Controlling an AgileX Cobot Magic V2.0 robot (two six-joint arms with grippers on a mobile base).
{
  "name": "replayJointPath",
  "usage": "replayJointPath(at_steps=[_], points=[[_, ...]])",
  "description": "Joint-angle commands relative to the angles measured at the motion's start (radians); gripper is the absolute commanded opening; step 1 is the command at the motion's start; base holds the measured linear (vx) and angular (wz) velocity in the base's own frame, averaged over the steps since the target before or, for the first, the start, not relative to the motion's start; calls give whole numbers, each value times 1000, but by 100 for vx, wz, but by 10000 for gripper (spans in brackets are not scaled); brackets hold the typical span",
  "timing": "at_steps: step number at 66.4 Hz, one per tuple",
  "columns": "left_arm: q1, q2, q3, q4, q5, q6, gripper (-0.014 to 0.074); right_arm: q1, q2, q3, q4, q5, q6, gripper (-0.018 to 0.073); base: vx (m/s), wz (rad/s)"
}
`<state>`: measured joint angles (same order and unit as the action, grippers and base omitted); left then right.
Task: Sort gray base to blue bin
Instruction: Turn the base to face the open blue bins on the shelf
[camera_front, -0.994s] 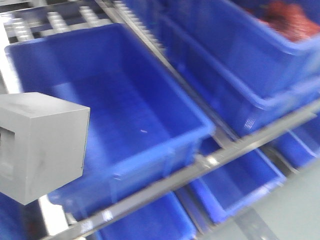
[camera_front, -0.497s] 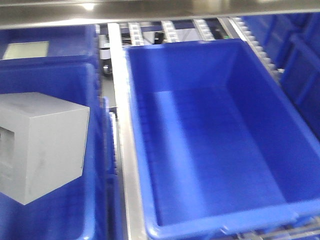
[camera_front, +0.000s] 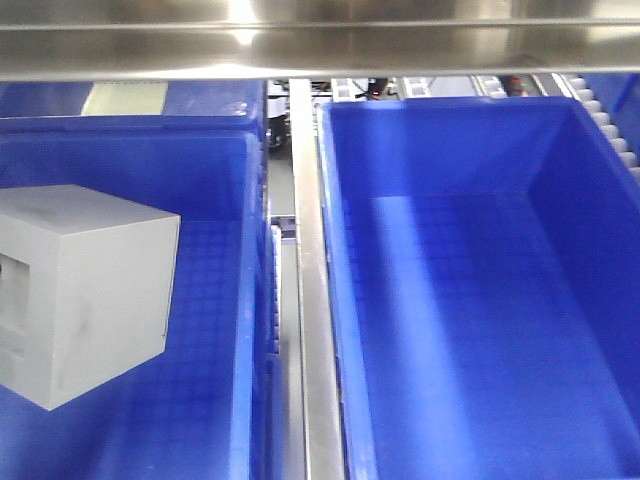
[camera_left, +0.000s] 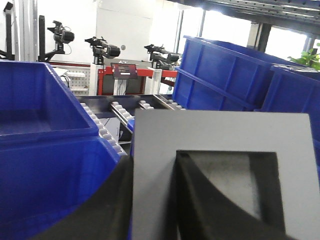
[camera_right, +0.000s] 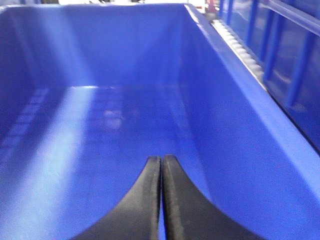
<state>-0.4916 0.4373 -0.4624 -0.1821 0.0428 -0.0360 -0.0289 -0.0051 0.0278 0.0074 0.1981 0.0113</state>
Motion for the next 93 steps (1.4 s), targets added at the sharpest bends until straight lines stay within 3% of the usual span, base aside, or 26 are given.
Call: replayJointPath(at_steps=[1, 93], points=[[-3, 4, -34, -12, -111, -6, -6, -2, 18, 2, -7, -48, -11, -5, 4, 15], [-3, 6, -35, -12, -163, -6, -6, -2, 18, 2, -7, -48, -11, -5, 0, 2]])
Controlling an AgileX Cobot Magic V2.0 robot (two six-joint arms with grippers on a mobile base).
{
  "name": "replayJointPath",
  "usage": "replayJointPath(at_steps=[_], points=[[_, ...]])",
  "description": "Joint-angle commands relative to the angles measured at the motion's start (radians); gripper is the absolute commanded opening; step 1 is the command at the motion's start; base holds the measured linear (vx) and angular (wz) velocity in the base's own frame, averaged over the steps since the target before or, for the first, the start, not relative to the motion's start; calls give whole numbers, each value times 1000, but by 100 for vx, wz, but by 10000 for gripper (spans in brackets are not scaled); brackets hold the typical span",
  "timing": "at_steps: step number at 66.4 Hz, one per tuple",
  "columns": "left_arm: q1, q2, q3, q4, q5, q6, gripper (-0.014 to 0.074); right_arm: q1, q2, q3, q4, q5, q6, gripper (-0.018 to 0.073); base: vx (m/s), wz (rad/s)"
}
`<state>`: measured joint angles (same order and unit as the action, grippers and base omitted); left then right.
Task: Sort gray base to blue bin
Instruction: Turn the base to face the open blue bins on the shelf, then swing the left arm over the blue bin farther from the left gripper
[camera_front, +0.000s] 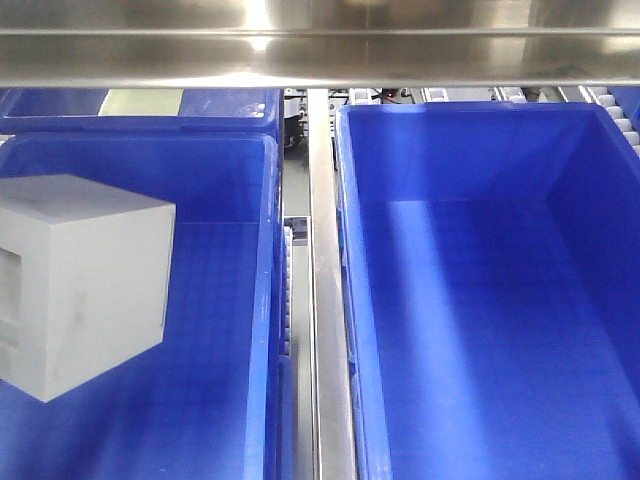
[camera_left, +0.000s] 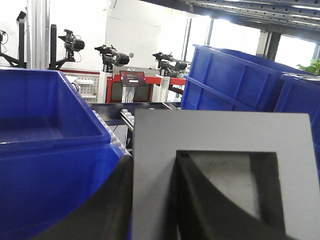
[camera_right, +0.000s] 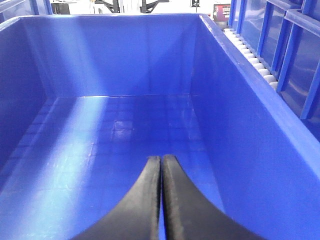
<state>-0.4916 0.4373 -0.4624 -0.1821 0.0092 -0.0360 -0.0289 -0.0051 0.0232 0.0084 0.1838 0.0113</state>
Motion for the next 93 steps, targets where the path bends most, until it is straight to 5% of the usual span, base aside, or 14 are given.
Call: replayJointPath(at_steps=[1, 11, 21, 53, 62, 81, 93], points=[[-3, 7, -37, -12, -123, -6, -6, -2, 18, 7, -8, -33, -11, -5, 0, 0], [-17, 63, -85, -11, -9, 1, -6, -2, 18, 7, -8, -33, -11, -5, 0, 0], [-110, 175, -151, -11, -9, 100, -6, -2, 18, 7, -8, -33, -11, -5, 0, 0], [-554, 811, -447, -8, -355, 128, -6, -2, 18, 7, -8, -33, -11, -5, 0, 0], [-565, 1002, -609, -12, -300, 125, -6, -2, 18, 7, -8, -33, -11, -5, 0, 0], [-560, 1334, -1010, -12, 109, 124, -6, -2, 18, 7, -8, -33, -11, -5, 0, 0], [-560, 1478, -1134, -12, 208, 124, 3, -2, 18, 7, -8, -33, -11, -5, 0, 0]])
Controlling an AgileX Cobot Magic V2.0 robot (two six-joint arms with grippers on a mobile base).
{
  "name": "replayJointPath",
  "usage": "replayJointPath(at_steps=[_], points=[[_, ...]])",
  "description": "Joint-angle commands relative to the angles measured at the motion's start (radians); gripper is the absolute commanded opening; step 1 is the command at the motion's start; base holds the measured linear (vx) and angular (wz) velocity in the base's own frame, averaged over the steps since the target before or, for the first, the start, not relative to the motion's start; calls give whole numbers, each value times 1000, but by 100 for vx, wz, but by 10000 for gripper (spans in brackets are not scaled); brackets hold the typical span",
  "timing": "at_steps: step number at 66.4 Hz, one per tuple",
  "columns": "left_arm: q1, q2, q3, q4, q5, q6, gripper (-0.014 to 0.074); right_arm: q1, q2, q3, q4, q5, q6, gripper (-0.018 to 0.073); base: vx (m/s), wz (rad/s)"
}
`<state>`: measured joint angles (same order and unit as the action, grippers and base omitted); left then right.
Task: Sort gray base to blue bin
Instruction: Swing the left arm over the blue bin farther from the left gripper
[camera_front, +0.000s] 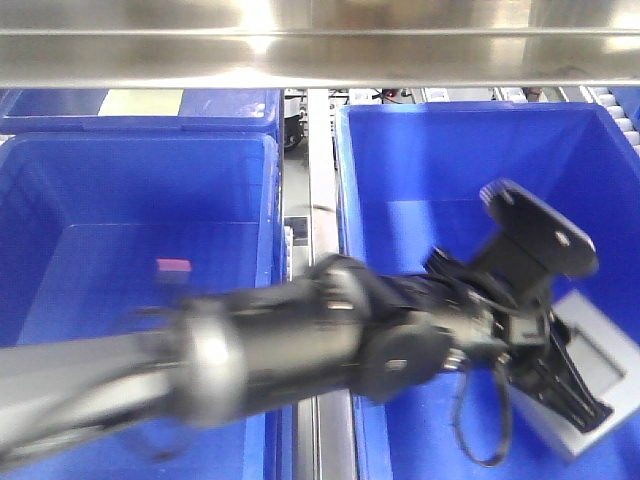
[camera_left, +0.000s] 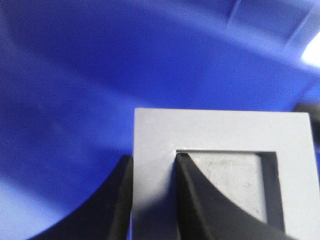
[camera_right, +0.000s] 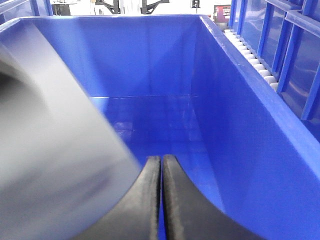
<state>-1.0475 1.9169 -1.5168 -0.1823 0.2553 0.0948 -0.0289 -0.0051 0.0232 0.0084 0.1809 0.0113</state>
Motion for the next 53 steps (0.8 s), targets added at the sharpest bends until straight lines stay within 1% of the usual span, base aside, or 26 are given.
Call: replayJointPath(at_steps=[1, 8, 15, 25, 42, 48, 53], points=[[-4, 7, -84, -12, -37, -6, 4, -2, 18, 7, -8, -31, -11, -5, 0, 0], [-4, 50, -93, -12, -63, -6, 16, -2, 18, 7, -8, -31, -11, -5, 0, 0], [-4, 75, -93, -12, -67, -6, 49, -2, 18, 7, -8, -31, -11, -5, 0, 0], [-4, 103, -93, -12, -57, -6, 122, -2, 18, 7, -8, -31, -11, -5, 0, 0], [-4, 118, -93, -12, -9, -6, 276, -2, 18, 7, -8, -31, -11, -5, 0, 0], [-4, 118, -93, -12, -11, -6, 308, -2, 18, 7, -8, -31, -11, -5, 0, 0], [-4, 115, -93, -12, -12, -6, 318, -2, 18, 7, -8, -31, -11, -5, 0, 0]])
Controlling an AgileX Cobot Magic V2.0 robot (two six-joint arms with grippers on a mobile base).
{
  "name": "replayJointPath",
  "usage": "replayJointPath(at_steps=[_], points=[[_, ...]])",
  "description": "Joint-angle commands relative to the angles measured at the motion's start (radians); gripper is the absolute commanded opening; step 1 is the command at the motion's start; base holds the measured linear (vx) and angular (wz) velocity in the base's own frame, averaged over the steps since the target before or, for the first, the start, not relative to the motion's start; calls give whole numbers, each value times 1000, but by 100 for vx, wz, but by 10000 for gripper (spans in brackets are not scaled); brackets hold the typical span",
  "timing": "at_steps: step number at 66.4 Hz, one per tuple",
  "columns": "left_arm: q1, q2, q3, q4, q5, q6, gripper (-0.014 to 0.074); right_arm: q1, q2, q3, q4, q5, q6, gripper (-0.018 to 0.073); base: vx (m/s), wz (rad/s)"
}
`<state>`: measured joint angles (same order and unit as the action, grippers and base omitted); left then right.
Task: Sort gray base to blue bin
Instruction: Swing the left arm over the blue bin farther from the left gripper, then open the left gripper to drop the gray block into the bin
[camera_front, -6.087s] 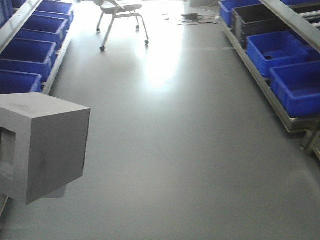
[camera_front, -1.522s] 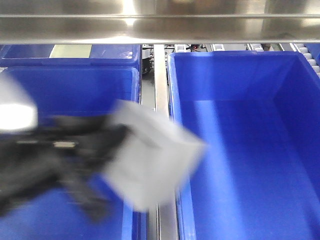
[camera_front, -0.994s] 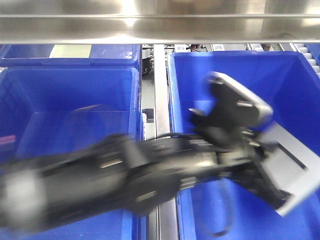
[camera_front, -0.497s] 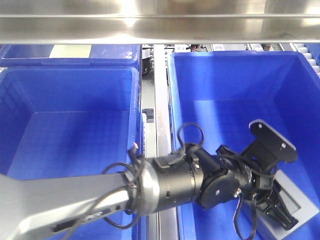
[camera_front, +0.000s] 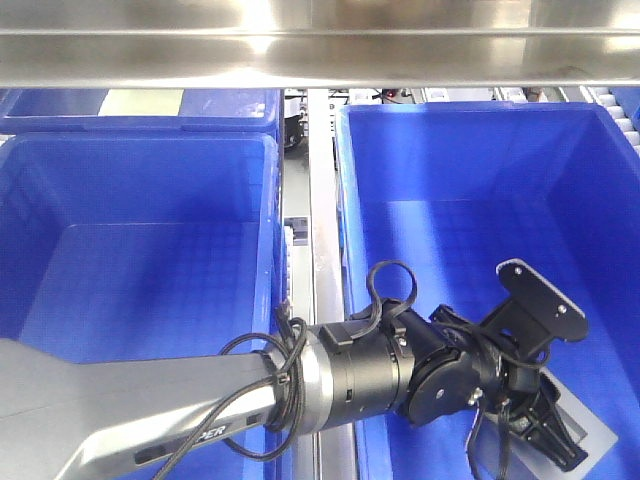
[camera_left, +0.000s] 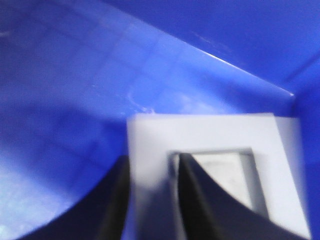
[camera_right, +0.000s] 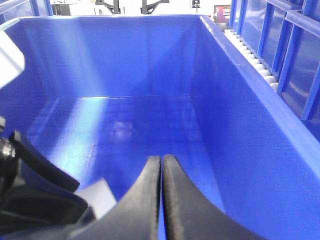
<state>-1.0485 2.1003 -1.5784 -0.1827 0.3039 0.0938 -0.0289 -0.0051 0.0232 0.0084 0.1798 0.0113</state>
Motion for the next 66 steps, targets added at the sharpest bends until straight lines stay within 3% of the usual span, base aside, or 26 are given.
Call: replayJointPath(at_steps=[1, 8, 15, 25, 32, 66], points=[[-3, -70, -32, -11, -60, -5, 318, -2, 18, 7, -8, -29, -11, -5, 0, 0], [-3, -93, -32, -11, -31, -5, 317, -2, 18, 7, -8, -29, -11, -5, 0, 0], [-3, -132, -32, -10, 71, -4, 291, -2, 18, 7, -8, -29, -11, -5, 0, 0], [-3, -199, -12, 29, 213, -2, 132, -2, 18, 7, -8, -29, -11, -5, 0, 0], [-4, -278, 49, 33, 155, -2, -10, -2, 18, 7, -8, -29, -11, -5, 0, 0], [-4, -820, 584, 34, -138, -2, -8, -2, 18, 7, -8, -29, -11, -5, 0, 0]])
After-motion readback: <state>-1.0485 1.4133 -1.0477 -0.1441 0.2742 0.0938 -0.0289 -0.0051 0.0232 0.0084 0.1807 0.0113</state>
